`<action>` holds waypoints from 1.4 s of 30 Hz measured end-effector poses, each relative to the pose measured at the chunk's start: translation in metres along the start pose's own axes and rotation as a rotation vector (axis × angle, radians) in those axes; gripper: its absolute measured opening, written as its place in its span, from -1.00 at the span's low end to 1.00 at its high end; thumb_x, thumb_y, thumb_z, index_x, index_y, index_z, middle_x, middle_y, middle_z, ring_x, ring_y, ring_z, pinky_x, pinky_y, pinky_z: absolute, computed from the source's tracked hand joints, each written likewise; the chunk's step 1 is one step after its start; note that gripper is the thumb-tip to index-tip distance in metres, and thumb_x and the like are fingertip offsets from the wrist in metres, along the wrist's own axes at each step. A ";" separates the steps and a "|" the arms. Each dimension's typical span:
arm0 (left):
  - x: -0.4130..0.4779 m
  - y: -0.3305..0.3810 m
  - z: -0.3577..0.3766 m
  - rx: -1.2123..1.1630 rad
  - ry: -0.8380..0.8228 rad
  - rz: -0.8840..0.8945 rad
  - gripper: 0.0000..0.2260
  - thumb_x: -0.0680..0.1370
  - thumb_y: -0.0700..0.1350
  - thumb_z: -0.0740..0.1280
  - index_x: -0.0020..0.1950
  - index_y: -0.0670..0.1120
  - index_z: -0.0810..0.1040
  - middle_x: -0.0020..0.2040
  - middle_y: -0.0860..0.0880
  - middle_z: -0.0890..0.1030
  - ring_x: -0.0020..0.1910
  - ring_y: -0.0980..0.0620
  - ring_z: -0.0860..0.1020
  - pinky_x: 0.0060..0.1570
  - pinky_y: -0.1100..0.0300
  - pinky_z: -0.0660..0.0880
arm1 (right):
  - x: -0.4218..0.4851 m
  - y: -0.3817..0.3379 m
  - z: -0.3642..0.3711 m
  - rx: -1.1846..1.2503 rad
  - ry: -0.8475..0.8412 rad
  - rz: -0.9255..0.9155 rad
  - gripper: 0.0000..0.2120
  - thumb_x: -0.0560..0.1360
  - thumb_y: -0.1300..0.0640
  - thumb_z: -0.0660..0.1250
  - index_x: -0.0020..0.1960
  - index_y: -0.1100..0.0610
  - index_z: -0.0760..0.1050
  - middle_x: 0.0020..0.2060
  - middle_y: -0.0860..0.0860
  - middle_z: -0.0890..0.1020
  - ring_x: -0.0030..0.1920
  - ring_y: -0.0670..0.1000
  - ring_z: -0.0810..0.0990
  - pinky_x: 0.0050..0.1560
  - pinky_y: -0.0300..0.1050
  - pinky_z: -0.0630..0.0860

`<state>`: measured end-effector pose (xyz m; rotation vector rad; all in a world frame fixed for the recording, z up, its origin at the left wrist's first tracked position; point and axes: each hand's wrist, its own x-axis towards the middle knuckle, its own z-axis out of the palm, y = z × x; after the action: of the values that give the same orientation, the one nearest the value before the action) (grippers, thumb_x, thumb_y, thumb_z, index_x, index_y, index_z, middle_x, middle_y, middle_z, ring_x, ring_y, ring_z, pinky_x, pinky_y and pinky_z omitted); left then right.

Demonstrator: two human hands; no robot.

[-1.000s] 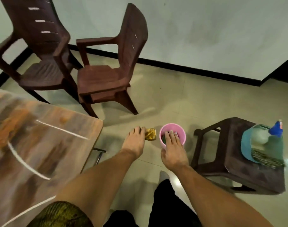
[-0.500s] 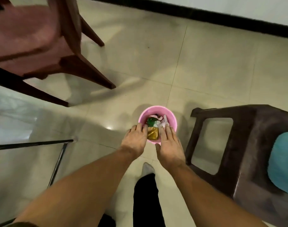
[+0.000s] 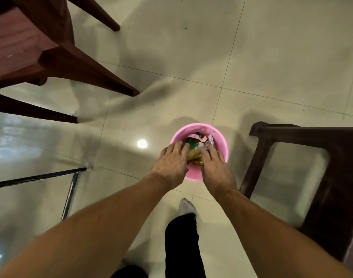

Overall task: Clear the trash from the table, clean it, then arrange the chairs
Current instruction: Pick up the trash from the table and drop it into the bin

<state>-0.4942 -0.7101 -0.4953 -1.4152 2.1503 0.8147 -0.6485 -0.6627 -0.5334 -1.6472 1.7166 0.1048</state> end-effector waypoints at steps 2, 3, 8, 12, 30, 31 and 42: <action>-0.001 -0.003 -0.001 0.023 0.012 0.001 -0.33 0.63 -0.01 0.31 0.62 -0.13 0.04 0.54 -0.16 0.23 0.53 -0.15 0.21 0.56 -0.03 0.16 | 0.005 0.000 0.000 0.012 -0.008 0.045 -0.31 0.60 0.15 0.32 0.61 0.06 0.03 0.61 0.07 0.06 0.59 0.12 0.08 0.48 0.08 0.27; -0.003 -0.004 -0.002 0.029 0.015 -0.005 -0.34 0.63 -0.01 0.31 0.61 -0.13 0.04 0.54 -0.17 0.23 0.53 -0.15 0.21 0.56 -0.04 0.17 | 0.007 -0.001 0.000 0.011 -0.010 0.065 -0.30 0.61 0.13 0.31 0.62 0.06 0.00 0.61 0.07 0.03 0.60 0.12 0.05 0.50 0.09 0.28; -0.011 -0.011 -0.002 0.030 0.019 -0.035 -0.37 0.63 -0.02 0.29 0.60 -0.13 0.06 0.54 -0.17 0.22 0.54 -0.14 0.20 0.56 -0.05 0.17 | 0.011 -0.001 0.003 -0.022 -0.033 0.115 -0.23 0.65 0.06 0.23 0.63 0.03 -0.24 0.62 0.03 -0.21 0.61 0.13 -0.17 0.57 0.11 0.03; -0.026 -0.013 -0.005 0.031 0.039 -0.038 -0.37 0.63 -0.05 0.27 0.61 -0.14 0.06 0.55 -0.17 0.20 0.55 -0.14 0.17 0.57 -0.02 0.15 | -0.002 -0.004 0.004 -0.077 -0.029 0.093 -0.23 0.67 0.10 0.19 0.62 0.02 -0.31 0.61 0.04 -0.26 0.59 0.11 -0.25 0.58 0.07 -0.09; -0.251 0.018 -0.093 0.027 0.165 -0.009 -0.38 0.61 -0.04 0.26 0.59 -0.17 0.10 0.58 -0.20 0.18 0.57 -0.17 0.13 0.57 -0.04 0.12 | -0.198 -0.135 -0.086 -0.205 0.092 0.043 -0.39 0.70 -0.03 -0.04 0.61 0.05 -0.29 0.60 0.03 -0.24 0.60 0.08 -0.24 0.57 0.02 -0.21; -0.273 0.021 -0.093 0.042 0.176 0.003 -0.38 0.60 -0.03 0.27 0.59 -0.17 0.10 0.58 -0.20 0.18 0.58 -0.18 0.13 0.57 -0.04 0.12 | -0.218 -0.145 -0.089 -0.211 0.116 0.052 -0.39 0.70 -0.03 -0.03 0.62 0.05 -0.27 0.61 0.04 -0.22 0.61 0.08 -0.22 0.58 0.03 -0.18; -0.461 0.027 -0.103 0.215 0.236 0.102 -0.31 0.65 0.00 0.22 0.65 -0.16 -0.06 0.66 -0.18 -0.02 0.64 -0.18 -0.02 0.61 -0.07 0.01 | -0.423 -0.233 -0.124 -0.195 0.426 0.126 -0.39 0.69 -0.07 -0.04 0.63 0.14 -0.17 0.63 0.08 -0.11 0.61 0.05 -0.13 0.60 -0.01 -0.08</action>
<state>-0.3474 -0.4657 -0.1182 -1.3564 2.4208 0.4504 -0.5384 -0.4172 -0.1132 -1.7943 2.1898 -0.0228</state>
